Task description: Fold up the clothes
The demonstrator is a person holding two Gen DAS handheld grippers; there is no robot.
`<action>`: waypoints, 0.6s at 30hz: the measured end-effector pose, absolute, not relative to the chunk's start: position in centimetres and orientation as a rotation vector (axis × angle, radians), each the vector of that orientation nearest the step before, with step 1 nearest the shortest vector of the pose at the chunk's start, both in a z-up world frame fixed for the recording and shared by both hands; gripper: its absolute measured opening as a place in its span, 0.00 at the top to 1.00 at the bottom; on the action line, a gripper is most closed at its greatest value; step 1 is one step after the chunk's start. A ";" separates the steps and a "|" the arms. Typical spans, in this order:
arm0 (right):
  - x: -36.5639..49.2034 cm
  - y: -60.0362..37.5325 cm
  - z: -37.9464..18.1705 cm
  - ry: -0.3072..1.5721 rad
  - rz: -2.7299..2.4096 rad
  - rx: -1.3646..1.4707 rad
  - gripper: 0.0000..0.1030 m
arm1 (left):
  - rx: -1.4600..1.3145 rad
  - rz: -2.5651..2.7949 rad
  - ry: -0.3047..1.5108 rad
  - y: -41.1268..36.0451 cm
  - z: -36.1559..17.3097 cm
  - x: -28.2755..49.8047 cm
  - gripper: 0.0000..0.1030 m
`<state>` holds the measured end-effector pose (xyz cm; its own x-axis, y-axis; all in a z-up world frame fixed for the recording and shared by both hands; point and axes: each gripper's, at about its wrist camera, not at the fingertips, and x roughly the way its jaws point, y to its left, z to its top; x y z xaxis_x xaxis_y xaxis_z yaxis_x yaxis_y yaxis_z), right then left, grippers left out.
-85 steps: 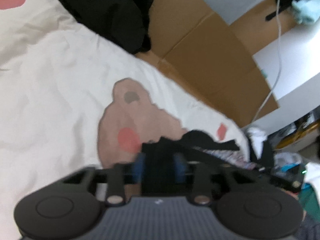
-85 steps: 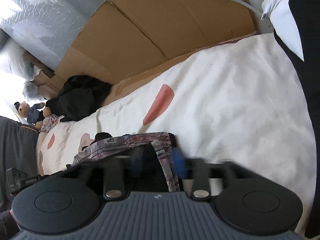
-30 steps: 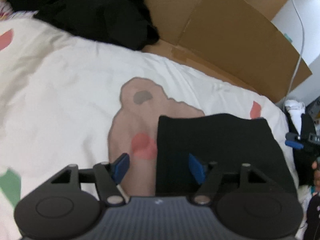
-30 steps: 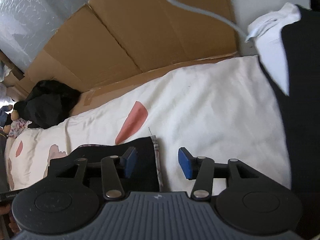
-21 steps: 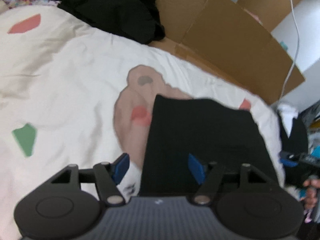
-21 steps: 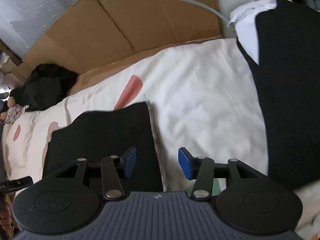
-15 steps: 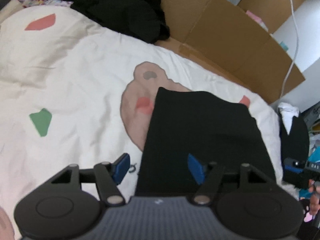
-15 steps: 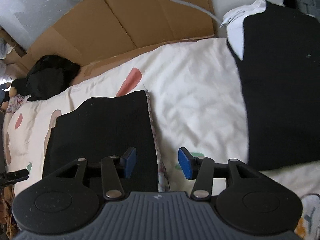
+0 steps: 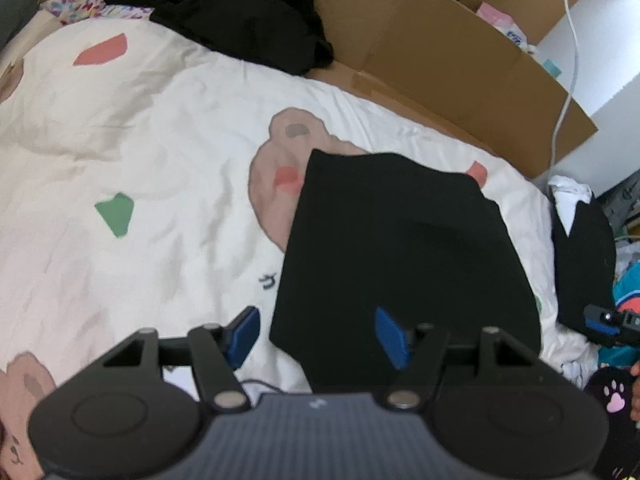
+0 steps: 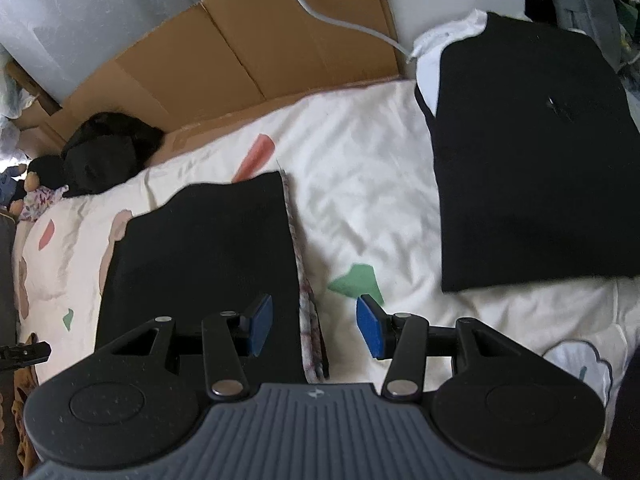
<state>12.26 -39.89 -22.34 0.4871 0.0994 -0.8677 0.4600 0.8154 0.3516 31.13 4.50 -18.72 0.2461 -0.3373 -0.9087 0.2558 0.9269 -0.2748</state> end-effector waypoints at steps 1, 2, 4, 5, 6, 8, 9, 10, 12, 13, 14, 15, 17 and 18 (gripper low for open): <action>12.0 -39.7 -22.7 1.061 -0.233 0.613 0.50 | -0.062 -0.406 1.255 4.4 -18.9 30.7 0.42; 11.8 -39.5 -23.0 1.067 -0.227 0.618 0.50 | -0.066 -0.407 1.260 4.4 -19.1 30.6 0.42; 11.6 -39.2 -23.7 1.078 -0.214 0.621 0.50 | -0.092 -0.413 1.295 4.6 -20.3 29.8 0.42; 11.5 -39.0 -24.1 1.082 -0.209 0.620 0.50 | -0.095 -0.414 1.306 4.6 -20.7 29.6 0.42; 11.3 -38.9 -24.5 1.084 -0.203 0.625 0.50 | -0.092 -0.414 1.317 4.6 -21.3 29.2 0.42; 11.1 -38.6 -25.2 1.071 -0.180 0.649 0.50 | -0.103 -0.425 1.336 4.8 -22.5 28.7 0.42; 11.0 -38.5 -25.6 1.067 -0.164 0.658 0.50 | -0.113 -0.431 1.349 4.9 -23.1 28.5 0.42; 11.0 -38.3 -26.0 1.071 -0.153 0.658 0.50 | -0.122 -0.433 1.362 4.9 -23.7 28.3 0.42; 11.2 -37.8 -26.9 1.086 -0.136 0.649 0.50 | -0.135 -0.438 1.381 5.0 -24.9 28.0 0.42; 11.2 -37.7 -27.4 1.096 -0.134 0.645 0.50 | -0.140 -0.444 1.382 5.0 -25.4 27.9 0.42; 11.3 -37.6 -28.0 1.108 -0.136 0.643 0.50 | -0.141 -0.448 1.382 5.0 -25.7 27.8 0.42; 11.4 -37.4 -28.7 1.121 -0.139 0.640 0.50 | -0.137 -0.453 1.383 5.0 -26.2 27.8 0.42; 11.5 -37.2 -29.8 1.144 -0.137 0.632 0.50 | -0.129 -0.448 1.394 5.0 -26.9 27.9 0.42; 11.6 -37.2 -30.3 1.152 -0.138 0.629 0.50 | -0.145 -0.438 1.407 5.2 -27.4 28.0 0.42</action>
<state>11.58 -37.20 -30.31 0.4193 0.2115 -0.8828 0.4142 0.8208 0.3934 28.03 5.17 -27.43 0.0989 -0.3790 -0.9201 0.2100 0.9118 -0.3530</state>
